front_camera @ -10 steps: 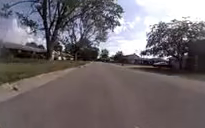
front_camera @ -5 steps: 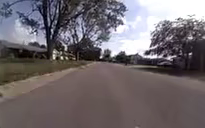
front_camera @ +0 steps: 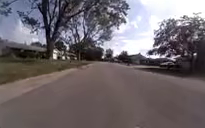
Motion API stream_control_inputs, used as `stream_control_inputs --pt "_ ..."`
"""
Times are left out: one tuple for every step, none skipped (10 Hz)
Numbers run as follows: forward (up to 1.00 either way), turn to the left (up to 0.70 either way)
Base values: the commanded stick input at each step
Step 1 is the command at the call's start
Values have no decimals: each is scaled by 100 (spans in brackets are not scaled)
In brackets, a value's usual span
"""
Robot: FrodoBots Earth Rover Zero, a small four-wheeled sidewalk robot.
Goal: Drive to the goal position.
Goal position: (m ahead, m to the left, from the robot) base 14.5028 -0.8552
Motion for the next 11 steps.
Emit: stream_control_inputs --pt "100 3" --pt "100 3" --pt "100 3" --pt "100 3" --pt "100 3" --pt "100 3" --pt "100 3" --pt "100 3" --pt "100 3" --pt "100 3" --pt "100 3"
